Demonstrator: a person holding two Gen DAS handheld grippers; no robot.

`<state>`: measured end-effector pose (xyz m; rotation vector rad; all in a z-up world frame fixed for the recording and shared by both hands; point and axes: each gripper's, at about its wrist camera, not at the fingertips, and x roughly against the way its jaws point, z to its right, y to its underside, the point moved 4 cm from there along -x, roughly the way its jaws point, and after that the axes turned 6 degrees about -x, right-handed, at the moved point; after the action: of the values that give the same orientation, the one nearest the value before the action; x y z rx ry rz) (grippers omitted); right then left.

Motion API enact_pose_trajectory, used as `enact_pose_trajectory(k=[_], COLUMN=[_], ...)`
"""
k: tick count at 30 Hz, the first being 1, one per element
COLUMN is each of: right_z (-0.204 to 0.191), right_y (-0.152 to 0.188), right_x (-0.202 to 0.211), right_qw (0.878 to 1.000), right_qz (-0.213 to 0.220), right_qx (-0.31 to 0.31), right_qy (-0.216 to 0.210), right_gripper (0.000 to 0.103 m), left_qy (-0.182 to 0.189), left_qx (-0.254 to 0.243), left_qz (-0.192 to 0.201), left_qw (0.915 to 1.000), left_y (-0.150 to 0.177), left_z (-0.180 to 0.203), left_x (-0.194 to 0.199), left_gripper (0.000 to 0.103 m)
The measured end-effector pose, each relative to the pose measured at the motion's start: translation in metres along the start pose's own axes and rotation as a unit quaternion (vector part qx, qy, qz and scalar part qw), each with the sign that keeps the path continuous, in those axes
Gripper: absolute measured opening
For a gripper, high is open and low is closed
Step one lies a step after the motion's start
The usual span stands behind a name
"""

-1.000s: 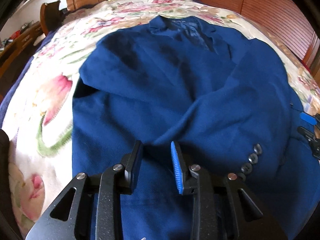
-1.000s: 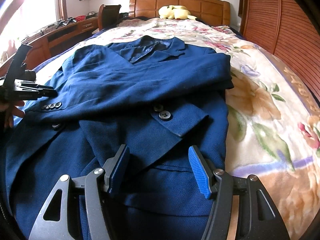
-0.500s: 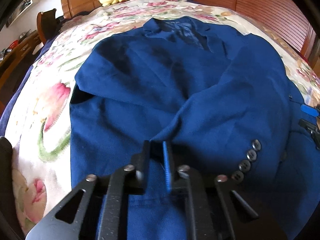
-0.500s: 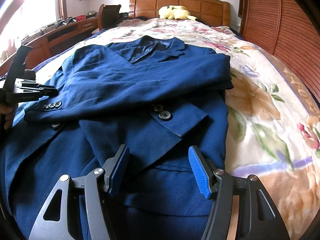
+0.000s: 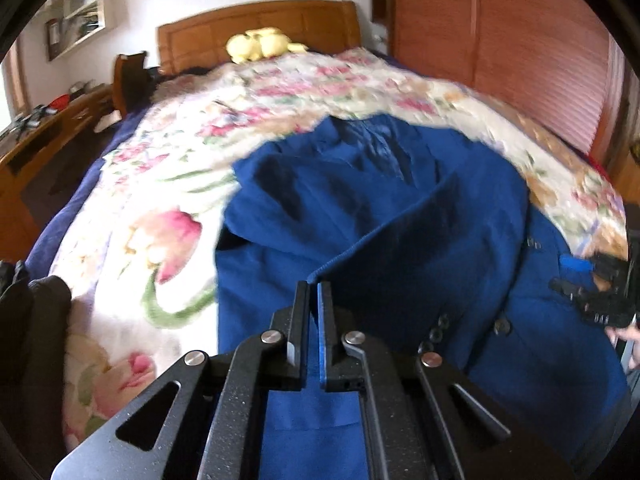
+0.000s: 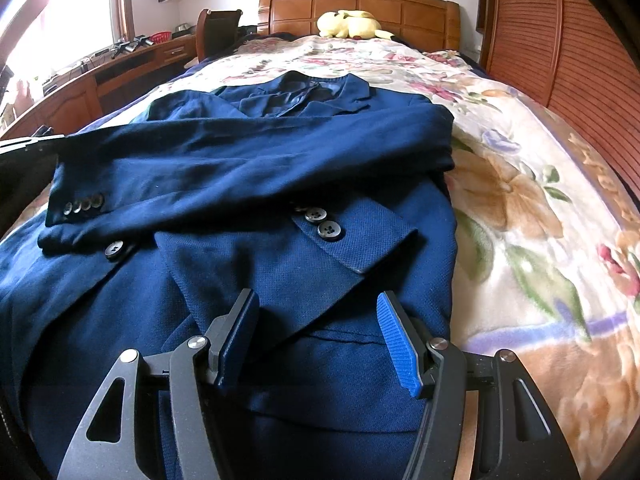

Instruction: Fold large clothes

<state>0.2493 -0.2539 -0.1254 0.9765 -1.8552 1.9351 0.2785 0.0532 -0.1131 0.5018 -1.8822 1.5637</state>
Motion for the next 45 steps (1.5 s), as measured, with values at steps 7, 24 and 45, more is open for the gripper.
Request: enact_pose_trajectory(k=[7,24,45], right_z=[0.000,0.001,0.001], right_y=[0.000,0.000,-0.001], right_x=[0.000,0.000,-0.001], right_qw=[1.000,1.000,1.000], right_qz=[0.001,0.000,0.002], right_qx=[0.000,-0.001,0.003], right_qy=[0.000,-0.001,0.003], right_gripper=[0.063,0.063,0.064], left_qy=[-0.022,0.009,-0.017], left_qx=[0.013,0.006,0.053], left_qz=[-0.003,-0.038,-0.077], left_qw=[0.9997,0.9992,0.9955], left_y=[-0.005,0.070,0.161], left_z=[-0.021,-0.015,-0.039], left_x=[-0.004,0.041,0.078], left_gripper=[0.004,0.028,0.034])
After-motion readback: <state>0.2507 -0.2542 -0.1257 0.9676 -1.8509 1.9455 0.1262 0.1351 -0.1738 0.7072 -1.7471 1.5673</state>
